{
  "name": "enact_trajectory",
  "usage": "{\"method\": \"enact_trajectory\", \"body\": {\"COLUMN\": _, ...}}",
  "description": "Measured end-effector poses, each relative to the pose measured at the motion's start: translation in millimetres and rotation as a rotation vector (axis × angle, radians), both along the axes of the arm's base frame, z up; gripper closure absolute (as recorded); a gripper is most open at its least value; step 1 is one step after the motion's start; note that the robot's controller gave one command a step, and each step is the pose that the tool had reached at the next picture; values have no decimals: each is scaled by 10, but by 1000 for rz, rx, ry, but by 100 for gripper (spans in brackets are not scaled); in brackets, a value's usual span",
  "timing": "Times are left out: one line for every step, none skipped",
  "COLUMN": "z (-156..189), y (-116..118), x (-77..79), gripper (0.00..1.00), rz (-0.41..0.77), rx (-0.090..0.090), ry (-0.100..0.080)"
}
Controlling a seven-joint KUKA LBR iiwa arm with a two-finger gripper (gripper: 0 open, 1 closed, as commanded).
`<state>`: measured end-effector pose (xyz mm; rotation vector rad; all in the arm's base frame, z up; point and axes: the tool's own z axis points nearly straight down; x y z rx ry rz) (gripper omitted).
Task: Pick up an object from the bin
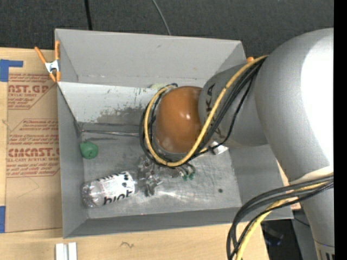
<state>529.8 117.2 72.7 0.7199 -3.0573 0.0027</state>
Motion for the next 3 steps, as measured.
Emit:
{"method": "enact_trajectory", "body": {"z": 39, "y": -1, "x": -12, "gripper": 100, "rz": -1, "rx": 0, "ry": 2}}
{"method": "enact_trajectory", "body": {"z": 231, "y": 1, "x": -36, "gripper": 100, "rz": -1, "rx": 0, "ry": 9}}
{"method": "enact_trajectory", "body": {"z": 447, "y": 7, "x": -21, "gripper": 100, "rz": 0, "rx": 2, "ry": 3}}
